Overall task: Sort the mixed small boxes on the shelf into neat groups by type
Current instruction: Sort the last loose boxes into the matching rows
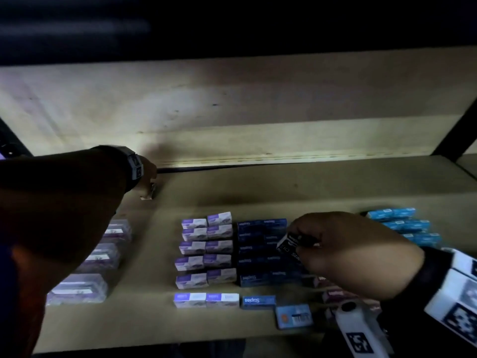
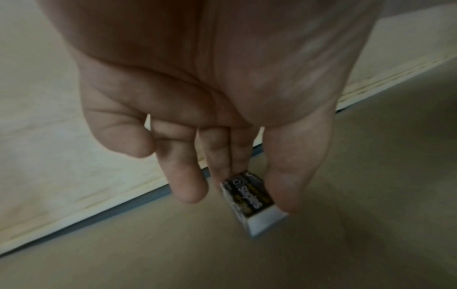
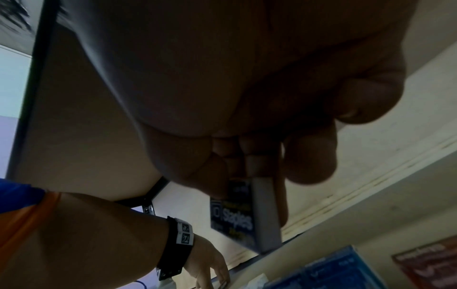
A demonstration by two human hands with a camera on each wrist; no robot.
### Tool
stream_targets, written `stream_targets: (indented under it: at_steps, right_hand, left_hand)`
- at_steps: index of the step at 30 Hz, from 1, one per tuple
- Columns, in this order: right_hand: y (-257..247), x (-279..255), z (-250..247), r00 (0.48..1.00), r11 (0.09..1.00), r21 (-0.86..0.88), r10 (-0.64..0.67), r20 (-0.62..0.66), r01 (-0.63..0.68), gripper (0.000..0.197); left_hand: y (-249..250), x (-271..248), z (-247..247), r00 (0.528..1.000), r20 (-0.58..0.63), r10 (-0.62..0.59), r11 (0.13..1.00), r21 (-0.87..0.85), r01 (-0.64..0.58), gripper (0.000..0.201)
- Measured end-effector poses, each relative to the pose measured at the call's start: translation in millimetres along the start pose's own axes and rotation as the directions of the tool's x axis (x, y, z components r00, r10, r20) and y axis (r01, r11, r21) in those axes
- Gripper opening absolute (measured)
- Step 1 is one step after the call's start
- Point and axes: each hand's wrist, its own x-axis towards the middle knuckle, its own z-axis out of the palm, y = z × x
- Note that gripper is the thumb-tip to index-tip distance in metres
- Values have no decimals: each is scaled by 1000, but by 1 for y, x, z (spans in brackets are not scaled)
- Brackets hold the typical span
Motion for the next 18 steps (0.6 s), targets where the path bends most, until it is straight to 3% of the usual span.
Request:
stream_targets:
  at_steps: [4, 7, 9, 12, 18]
  right_hand:
    - [3, 2, 1, 1000, 1000, 8, 1, -8, -1, 29]
    - [4, 5, 3, 1000, 1000, 6, -7, -11, 7, 25]
    - [4, 6, 4, 1000, 1000, 10, -12, -9, 12, 24]
    - [4, 5, 4, 1000, 1000, 23, -13, -11, 13, 26]
    - [11, -2, 4, 999, 999, 43, 8, -43, -6, 33]
  left_hand:
    - [15, -6, -8, 988, 130, 84, 976, 189, -108, 43]
    - [12, -8, -16, 984, 148, 94, 993, 63, -104, 24]
    - [9, -10, -18, 982, 159, 105, 993, 44, -114, 23]
    - [11, -10, -15, 996, 67, 53, 988, 145, -62, 35]
    - [21, -30, -35, 994, -53, 96, 991, -85, -101, 42]
